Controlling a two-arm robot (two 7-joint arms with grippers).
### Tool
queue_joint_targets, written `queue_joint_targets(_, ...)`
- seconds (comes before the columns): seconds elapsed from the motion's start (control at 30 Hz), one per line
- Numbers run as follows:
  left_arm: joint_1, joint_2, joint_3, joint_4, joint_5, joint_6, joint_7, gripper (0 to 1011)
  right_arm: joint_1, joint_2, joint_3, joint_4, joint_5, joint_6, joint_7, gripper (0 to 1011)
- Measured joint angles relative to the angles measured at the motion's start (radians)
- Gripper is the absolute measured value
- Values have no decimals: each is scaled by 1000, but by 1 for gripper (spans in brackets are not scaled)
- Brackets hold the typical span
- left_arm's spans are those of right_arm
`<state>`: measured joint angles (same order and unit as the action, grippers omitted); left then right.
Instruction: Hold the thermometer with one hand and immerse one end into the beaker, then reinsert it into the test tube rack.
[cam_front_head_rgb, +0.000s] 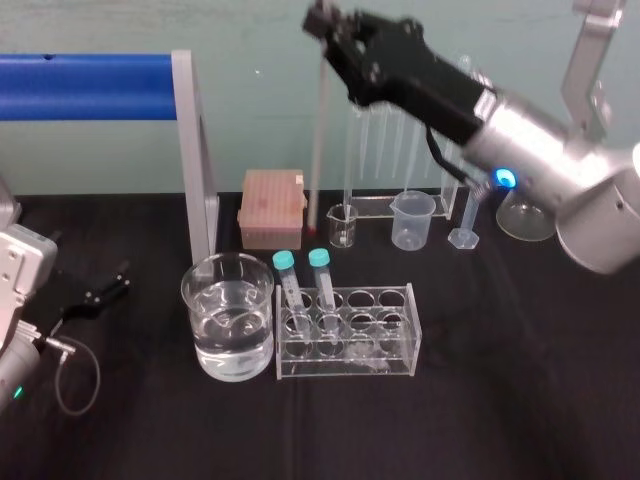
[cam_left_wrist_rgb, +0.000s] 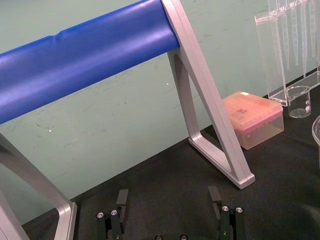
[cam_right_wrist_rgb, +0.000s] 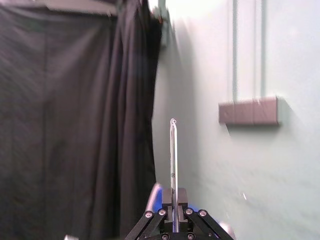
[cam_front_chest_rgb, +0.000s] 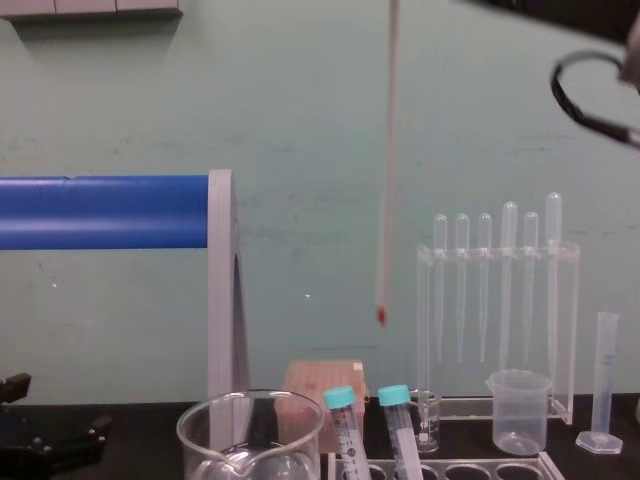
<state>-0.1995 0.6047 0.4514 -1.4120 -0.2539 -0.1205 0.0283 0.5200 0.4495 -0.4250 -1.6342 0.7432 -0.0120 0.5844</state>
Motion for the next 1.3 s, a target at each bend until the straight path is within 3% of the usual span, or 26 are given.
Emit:
queue_joint_targets(0.2, 0, 0, 0, 0, 0, 0, 0, 1008, 83, -65, -44, 56, 31, -28, 54, 56)
queue_joint_targets(0.33, 0, 0, 0, 0, 0, 0, 0, 1008, 129, -110, -100, 123, 43, -41, 108, 56)
queue_joint_targets(0.47, 0, 0, 0, 0, 0, 0, 0, 1008, 147, -136, -135, 178, 43, -50, 133, 56)
queue_joint_targets(0.67, 0, 0, 0, 0, 0, 0, 0, 1008, 167, -180, -198, 325, 16, -73, 171, 56)
queue_joint_targets(1.07, 0, 0, 0, 0, 0, 0, 0, 1008, 168, -235, -240, 524, -39, -115, 220, 56)
queue_joint_targets(1.3, 0, 0, 0, 0, 0, 0, 0, 1008, 163, -256, -241, 582, -63, -133, 233, 56)
